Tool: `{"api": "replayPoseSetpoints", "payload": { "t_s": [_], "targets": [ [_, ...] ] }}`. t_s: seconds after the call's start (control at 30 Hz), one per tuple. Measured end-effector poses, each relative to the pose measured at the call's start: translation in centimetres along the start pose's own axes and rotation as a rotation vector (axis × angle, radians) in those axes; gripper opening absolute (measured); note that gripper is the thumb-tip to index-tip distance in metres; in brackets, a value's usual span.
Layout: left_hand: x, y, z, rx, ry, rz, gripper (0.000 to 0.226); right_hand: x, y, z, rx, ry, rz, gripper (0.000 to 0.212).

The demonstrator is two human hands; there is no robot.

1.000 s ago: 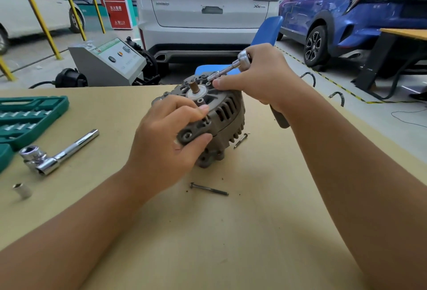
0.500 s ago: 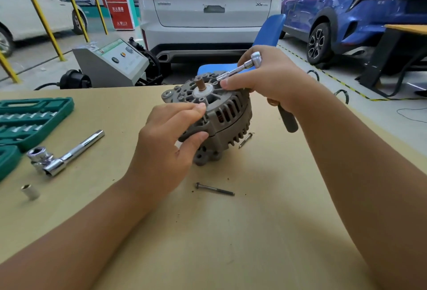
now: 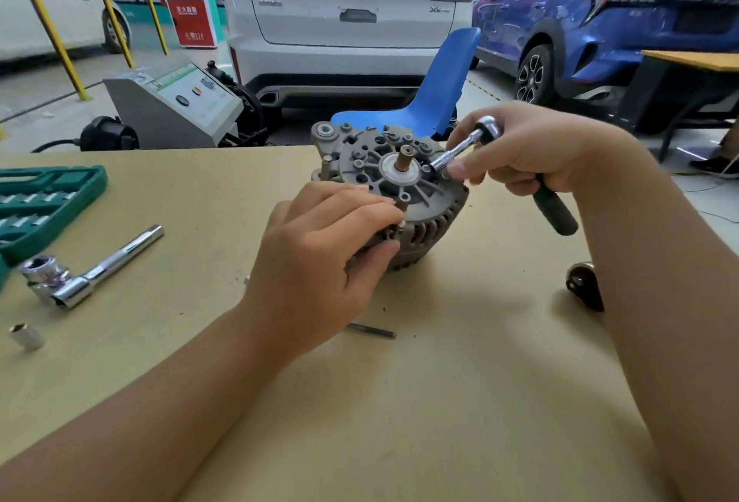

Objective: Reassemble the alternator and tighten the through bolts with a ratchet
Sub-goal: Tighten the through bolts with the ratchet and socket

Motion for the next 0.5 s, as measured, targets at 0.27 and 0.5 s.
{"api": "replayPoseSetpoints", "payload": {
  "t_s": [0.27,0.5],
  "targets": [
    [-0.2,0.0,0.4,0.156,-0.191,-0.032,0.02,-4.8,-2.8,-2.8,0.18,-0.107,-0.075,0.035],
    [-0.2,0.4,-0.1,0.105,-0.178,-0.124,0.015,-9.4,-0.4,-5.9,0.08,-0.265,-0.236,0.039]
  ]
}}
Point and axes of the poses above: each hand's wrist, its own z-axis towards the middle knuckle, its own y-axis out of the palm, x = y × z, the point moved 10 cm from there along z, towards the middle knuckle, and after that the axes turned 2 degrees about -z, right-handed, at the moved point
